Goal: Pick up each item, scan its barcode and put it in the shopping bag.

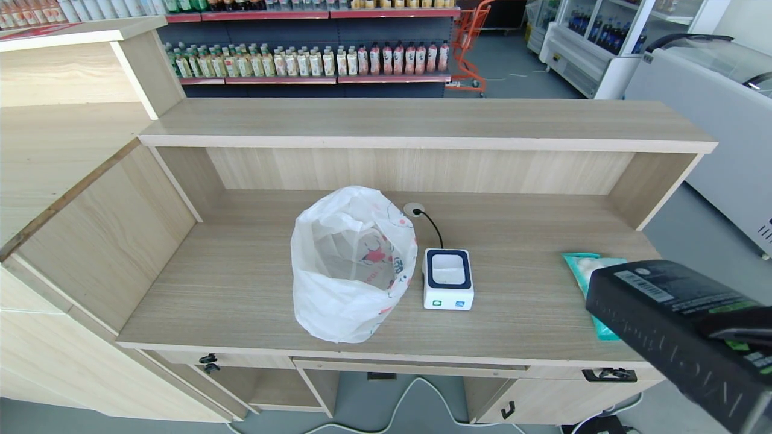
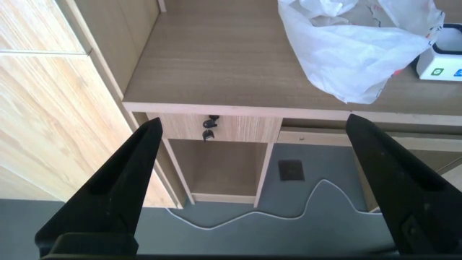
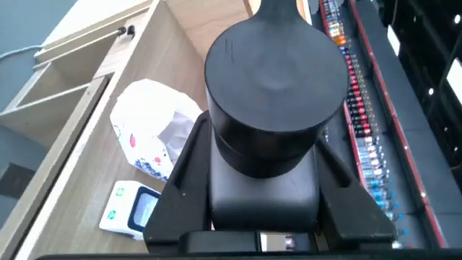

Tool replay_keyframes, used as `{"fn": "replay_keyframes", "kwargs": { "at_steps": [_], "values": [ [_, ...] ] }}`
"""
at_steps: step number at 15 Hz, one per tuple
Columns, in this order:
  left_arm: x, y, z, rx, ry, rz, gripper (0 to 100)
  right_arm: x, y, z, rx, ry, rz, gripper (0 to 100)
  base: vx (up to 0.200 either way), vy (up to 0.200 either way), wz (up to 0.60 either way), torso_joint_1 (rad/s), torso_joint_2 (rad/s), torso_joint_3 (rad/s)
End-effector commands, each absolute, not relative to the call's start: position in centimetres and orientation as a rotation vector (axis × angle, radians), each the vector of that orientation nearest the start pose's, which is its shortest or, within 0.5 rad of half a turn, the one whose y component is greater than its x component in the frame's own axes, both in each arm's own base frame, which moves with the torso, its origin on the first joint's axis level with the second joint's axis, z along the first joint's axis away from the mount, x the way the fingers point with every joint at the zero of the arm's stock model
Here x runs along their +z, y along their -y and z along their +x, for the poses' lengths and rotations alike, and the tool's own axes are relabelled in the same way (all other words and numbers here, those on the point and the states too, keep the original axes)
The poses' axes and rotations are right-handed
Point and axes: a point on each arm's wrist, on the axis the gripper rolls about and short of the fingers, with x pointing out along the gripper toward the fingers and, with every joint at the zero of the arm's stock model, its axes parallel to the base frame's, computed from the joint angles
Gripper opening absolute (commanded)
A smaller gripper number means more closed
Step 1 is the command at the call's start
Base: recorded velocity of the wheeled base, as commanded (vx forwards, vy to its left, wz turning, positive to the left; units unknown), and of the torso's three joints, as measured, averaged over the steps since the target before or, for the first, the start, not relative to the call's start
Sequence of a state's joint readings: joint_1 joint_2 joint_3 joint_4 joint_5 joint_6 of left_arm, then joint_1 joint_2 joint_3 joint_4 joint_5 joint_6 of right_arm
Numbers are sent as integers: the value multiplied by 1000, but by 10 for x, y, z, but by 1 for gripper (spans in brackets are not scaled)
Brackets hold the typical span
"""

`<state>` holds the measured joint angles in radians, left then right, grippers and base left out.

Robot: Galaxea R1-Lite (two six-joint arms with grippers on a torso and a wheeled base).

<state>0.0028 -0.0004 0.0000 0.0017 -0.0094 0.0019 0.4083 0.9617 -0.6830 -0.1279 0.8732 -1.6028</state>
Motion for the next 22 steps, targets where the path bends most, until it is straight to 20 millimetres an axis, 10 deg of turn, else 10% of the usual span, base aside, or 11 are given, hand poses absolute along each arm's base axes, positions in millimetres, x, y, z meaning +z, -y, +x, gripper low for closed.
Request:
{"fn": "replay_keyframes", "kwargs": {
  "at_steps": [1,7,10,22],
  "values": [
    [75,0,-23,-6,-2,2,100,287,-56,103,1040,774,-1192,0,0,0,0,0,0,0],
    [75,0,-23,-6,-2,3,100,327,-28,142,454,-54,-625,0,0,0,0,0,0,0],
    [75,0,-23,-6,-2,2,100,317,-4,154,314,-302,-407,0,0,0,0,0,0,0],
    [75,0,-23,-6,-2,3,100,294,40,205,130,-468,-281,0,0,0,0,0,0,0]
  ]
}}
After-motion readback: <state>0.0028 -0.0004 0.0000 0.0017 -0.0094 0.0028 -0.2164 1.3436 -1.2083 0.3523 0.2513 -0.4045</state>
